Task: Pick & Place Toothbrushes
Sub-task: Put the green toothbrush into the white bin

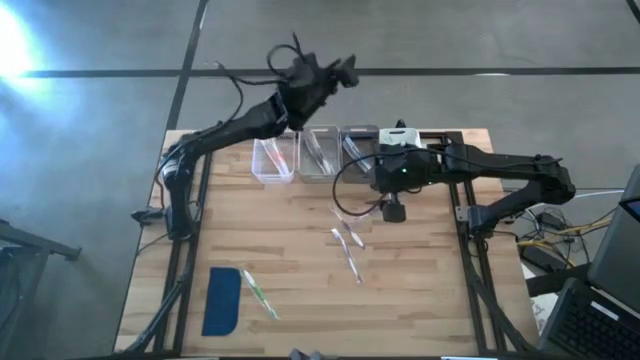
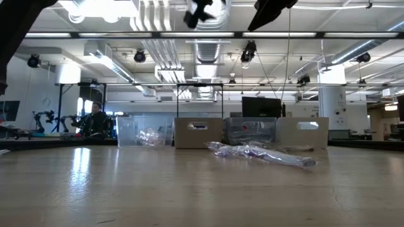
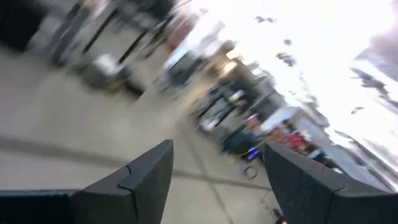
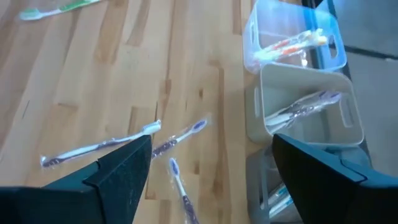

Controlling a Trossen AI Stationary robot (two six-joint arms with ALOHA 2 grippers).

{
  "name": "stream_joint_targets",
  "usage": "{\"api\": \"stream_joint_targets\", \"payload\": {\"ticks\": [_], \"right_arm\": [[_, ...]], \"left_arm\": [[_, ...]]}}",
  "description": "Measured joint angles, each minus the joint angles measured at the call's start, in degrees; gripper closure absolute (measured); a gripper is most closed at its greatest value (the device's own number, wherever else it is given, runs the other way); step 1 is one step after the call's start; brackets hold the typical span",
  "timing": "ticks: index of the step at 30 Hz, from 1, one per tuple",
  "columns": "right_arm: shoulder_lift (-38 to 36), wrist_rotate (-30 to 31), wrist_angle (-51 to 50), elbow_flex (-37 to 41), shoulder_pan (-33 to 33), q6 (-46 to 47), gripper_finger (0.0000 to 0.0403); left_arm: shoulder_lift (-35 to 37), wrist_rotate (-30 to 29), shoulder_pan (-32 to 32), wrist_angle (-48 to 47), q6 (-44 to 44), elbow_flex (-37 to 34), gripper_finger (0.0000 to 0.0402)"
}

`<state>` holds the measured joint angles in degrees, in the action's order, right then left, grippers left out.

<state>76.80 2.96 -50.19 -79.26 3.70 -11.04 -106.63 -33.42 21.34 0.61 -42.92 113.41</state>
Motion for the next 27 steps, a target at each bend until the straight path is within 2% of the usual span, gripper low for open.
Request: {"api": "stream_joint_targets", "payload": {"ticks": [5,11,15,17,27], "right_arm": [[-0.79,0.0,0.23,-0.02,-0.04,-1.4,0.0091],[0.07,0.01,7.28,-0.07,-0.04,-1.77,0.0106],[-0.33,0.04,6.01,-1.35,-0.04,-2.7,0.0116],[-1.65,0.12,5.52,-2.23,0.06,-2.13,0.0121],[-15.44,0.19,5.6,-2.22,0.11,0.54,0.0147]], "left_arm": [[0.13,4.8,-2.34,1.44,14.79,9.46,0.0149],[0.14,8.94,-6.11,-6.5,28.59,21.3,0.0149],[4.58,8.93,-9.03,-8.75,35.4,18.22,0.0149],[7.23,8.93,-10.24,-12.81,36.85,16.64,0.0149],[17.26,8.77,-13.74,-38.43,32.46,13.2,0.0149]]}}
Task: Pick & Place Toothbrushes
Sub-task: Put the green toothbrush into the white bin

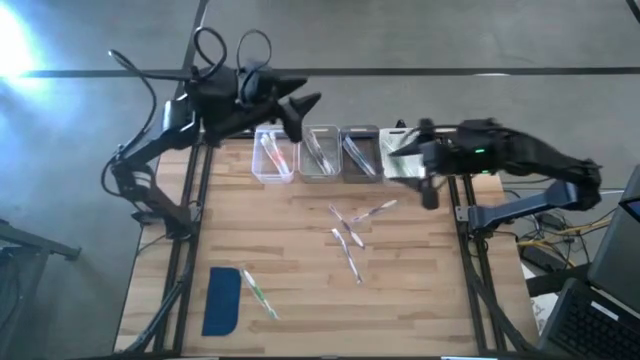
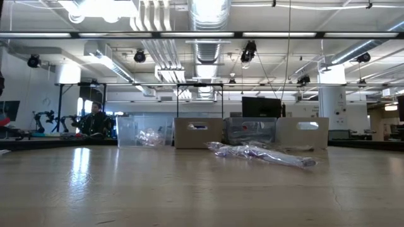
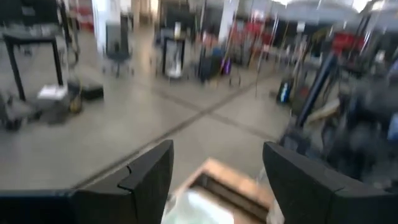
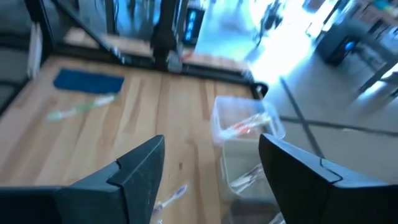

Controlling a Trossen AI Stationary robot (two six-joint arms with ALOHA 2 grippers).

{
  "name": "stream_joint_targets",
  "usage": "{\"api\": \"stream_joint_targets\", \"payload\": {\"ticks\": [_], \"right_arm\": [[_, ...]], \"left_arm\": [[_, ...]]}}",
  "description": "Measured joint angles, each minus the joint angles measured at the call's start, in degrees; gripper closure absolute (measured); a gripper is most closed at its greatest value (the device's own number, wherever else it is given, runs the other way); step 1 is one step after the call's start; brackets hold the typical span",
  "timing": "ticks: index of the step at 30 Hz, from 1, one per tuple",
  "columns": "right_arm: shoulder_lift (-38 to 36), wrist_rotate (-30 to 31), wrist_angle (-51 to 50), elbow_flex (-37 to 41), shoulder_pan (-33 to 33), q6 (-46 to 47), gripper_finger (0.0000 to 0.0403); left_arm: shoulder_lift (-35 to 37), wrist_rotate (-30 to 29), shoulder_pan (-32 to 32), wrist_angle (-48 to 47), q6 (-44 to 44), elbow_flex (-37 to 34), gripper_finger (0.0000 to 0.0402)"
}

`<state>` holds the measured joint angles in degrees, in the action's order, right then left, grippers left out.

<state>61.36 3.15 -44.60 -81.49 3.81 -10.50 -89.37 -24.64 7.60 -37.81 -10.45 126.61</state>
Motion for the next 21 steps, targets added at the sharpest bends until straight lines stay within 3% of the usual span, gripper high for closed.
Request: {"api": "stream_joint_targets", "payload": {"ticks": [11,21], "right_arm": [[-12.94,-0.14,0.0,0.13,-0.04,2.9,0.0173],[-16.77,-0.14,-0.28,-0.01,-0.04,3.51,0.0176]], "left_arm": [[1.74,0.15,-0.59,-25.47,-3.44,-0.24,0.0149],[0.24,0.82,-0.66,-43.19,-3.43,-0.33,0.0149]]}}
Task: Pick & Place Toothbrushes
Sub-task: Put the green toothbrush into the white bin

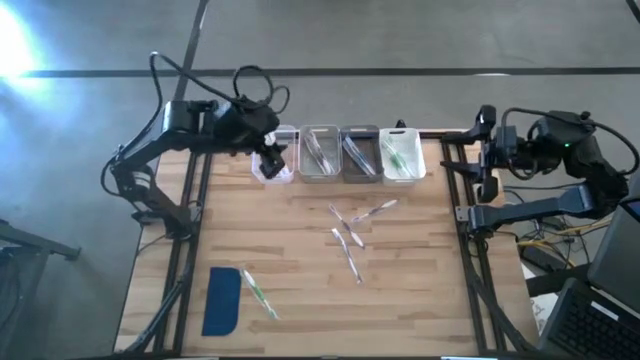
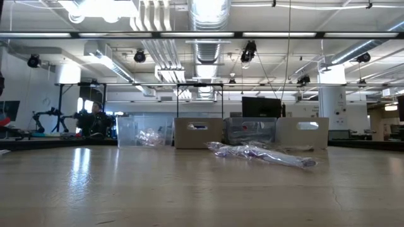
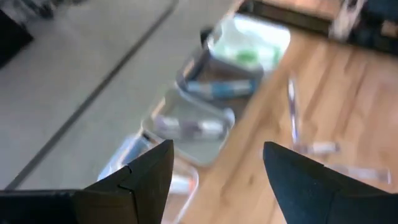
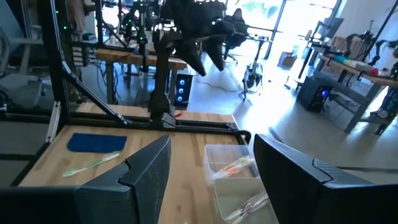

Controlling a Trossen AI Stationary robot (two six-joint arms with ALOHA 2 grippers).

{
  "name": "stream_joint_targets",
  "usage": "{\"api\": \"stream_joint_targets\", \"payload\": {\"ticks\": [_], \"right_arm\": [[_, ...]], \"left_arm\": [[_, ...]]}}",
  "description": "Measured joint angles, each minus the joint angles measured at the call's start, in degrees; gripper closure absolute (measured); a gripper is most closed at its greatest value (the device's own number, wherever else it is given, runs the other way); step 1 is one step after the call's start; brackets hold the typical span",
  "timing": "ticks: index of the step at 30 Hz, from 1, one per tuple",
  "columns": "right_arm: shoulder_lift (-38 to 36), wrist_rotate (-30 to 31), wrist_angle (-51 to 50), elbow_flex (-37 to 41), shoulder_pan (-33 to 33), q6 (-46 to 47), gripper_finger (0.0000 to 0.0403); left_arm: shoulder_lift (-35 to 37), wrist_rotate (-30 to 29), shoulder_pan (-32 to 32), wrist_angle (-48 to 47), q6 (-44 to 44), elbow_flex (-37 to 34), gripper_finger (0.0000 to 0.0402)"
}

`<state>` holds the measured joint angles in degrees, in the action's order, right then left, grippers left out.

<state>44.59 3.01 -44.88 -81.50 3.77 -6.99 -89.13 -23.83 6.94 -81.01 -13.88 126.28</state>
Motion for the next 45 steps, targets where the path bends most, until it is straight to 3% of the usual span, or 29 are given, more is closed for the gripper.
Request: {"api": "stream_joint_targets", "payload": {"ticks": [6,10,14,23,27,31,36,42,45], "right_arm": [[-2.38,0.9,-3.64,-1.11,0.0,0.64,0.0159],[-5.14,3.35,-6.92,-1.24,0.0,2.33,0.0148],[-7.22,4.93,-9.49,-1.24,0.02,1.64,0.0136],[-8.96,5.1,-9.88,-1.21,0.02,-3.6,0.0114],[-8.25,5.09,-10.3,-1.21,0.0,-2.11,0.0105],[-6.99,5.11,-10.11,-1.19,0.0,0.78,0.0099],[-4.99,5.09,-8.91,-1.19,0.0,3.63,0.0097],[-3.27,6.16,-7.23,-1.19,0.0,6.31,0.0115],[-2.72,6.62,-5.82,-1.21,0.0,6.88,0.0127]], "left_arm": [[-1.2,7.68,-1.26,-9.09,1.25,0.0,0.0149],[-1.96,12.3,-4.11,-8.98,7.44,-0.02,0.0156],[-3.08,14.41,-7.88,-9.04,13.89,-0.07,0.0167],[-7.74,18.43,-17.37,-9.01,11.11,-0.11,0.0182],[-9.6,20.39,-20.8,-8.84,15.94,-1.08,0.0182],[-8.49,21.63,-22.88,-8.98,22.74,-7.15,0.0181],[-3.09,24.43,-24.6,-9.0,27.19,-19.59,0.0184],[2.53,24.84,-26.09,-8.76,30.46,-34.12,0.0184],[4.84,25.28,-26.29,-4.1,30.77,-41.45,0.0184]]}}
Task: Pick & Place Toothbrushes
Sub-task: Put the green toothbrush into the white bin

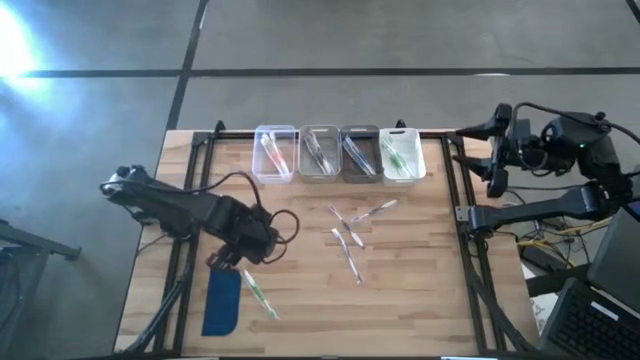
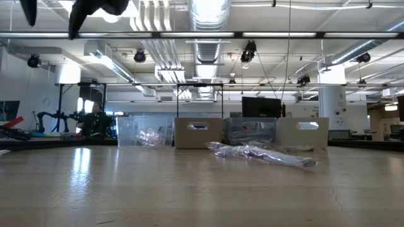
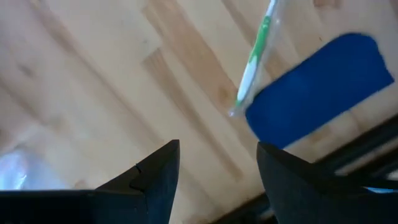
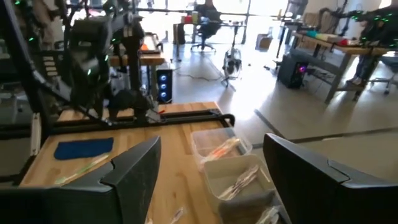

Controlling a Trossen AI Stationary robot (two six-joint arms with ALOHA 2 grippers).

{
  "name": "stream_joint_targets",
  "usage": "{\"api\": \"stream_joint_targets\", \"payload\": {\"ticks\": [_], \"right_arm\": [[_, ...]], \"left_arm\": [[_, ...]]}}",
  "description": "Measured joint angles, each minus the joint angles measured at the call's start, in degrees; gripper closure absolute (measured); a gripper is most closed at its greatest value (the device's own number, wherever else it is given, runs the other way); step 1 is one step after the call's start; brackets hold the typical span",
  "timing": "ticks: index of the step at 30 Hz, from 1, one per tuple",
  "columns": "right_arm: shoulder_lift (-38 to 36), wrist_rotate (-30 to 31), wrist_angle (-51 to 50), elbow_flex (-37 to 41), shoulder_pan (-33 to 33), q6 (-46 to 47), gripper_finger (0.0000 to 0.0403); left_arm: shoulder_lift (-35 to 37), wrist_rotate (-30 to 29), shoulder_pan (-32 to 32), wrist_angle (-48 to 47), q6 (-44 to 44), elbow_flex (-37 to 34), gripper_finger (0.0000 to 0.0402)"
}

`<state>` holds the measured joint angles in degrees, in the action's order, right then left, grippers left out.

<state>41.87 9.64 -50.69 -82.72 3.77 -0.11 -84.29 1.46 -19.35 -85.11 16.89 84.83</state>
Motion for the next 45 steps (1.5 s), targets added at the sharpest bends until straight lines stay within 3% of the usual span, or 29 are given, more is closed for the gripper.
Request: {"api": "stream_joint_targets", "payload": {"ticks": [7,14,24,35,38,45], "right_arm": [[0.76,2.6,0.74,0.0,0.0,0.18,0.0152],[0.6,4.4,2.22,0.0,0.02,0.14,0.0174],[0.57,9.82,2.2,0.0,0.02,-1.89,0.0188],[0.52,14.81,2.16,0.0,0.0,-3.2,0.0168],[0.52,14.82,2.16,0.0,0.0,-3.07,0.0162],[0.52,14.98,2.16,0.0,0.0,-2.9,0.015]], "left_arm": [[3.45,8.16,-0.44,13.61,-2.29,-14.27,0.0184],[4.17,8.53,-2.01,23.17,-3.17,-23.06,0.0184],[3.57,8.52,-6.04,33.94,-3.0,-30.82,0.0184],[2.45,6.48,-9.38,46.45,-3.03,-38.55,0.0184],[0.89,3.94,-9.35,48.84,-3.07,-39.72,0.0184],[-4.56,5.98,-9.9,48.77,-3.24,-39.79,0.0184]]}}
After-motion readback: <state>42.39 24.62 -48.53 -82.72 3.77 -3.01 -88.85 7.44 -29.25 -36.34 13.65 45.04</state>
